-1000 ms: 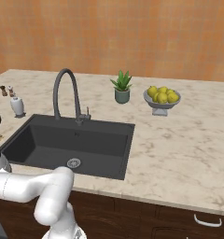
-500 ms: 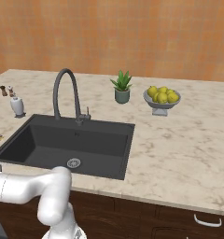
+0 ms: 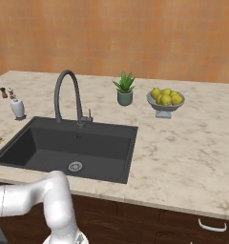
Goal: Pick the pan and sponge and place them into the sink. Then turn on the water.
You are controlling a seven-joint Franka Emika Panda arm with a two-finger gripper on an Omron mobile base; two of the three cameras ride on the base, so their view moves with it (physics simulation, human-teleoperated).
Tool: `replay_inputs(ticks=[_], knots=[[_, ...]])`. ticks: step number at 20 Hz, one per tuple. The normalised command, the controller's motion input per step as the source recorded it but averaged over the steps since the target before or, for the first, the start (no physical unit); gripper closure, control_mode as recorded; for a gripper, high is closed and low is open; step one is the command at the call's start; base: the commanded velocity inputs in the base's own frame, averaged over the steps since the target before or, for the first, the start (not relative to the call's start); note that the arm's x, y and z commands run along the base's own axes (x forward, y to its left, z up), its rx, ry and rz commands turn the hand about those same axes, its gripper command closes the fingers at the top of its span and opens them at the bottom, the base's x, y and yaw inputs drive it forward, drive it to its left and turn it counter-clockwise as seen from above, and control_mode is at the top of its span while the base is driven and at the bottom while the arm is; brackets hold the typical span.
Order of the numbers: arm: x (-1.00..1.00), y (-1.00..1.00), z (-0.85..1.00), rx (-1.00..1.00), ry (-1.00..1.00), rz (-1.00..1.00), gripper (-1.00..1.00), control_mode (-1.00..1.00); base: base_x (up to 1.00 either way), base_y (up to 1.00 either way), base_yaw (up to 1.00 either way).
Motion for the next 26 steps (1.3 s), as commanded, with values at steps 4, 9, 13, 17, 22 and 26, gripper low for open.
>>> replay_inputs(ticks=[4, 9, 13, 17, 22, 26], knots=[[-0.28, -0.89, 0.09, 0.1, 0.0, 0.17, 1.0, -1.0, 0.0, 0.0, 0.0], [-0.24, -1.0, 0.11, 0.1, 0.0, 0.21, 1.0, -1.0, 0.0, 0.0, 0.0], [-0.22, -0.97, 0.34, 0.08, 0.0, 0.28, 1.0, -1.0, 0.0, 0.0, 0.0], [-0.3, -0.97, 0.41, 0.08, 0.01, 0.36, 1.0, -1.0, 0.0, 0.0, 0.0], [-0.13, -0.96, 0.38, 0.09, 0.1, 0.36, 1.0, -1.0, 0.0, 0.0, 0.0], [-0.01, -1.0, 0.37, 0.07, 0.08, 0.33, 1.0, -1.0, 0.0, 0.0, 0.0]])
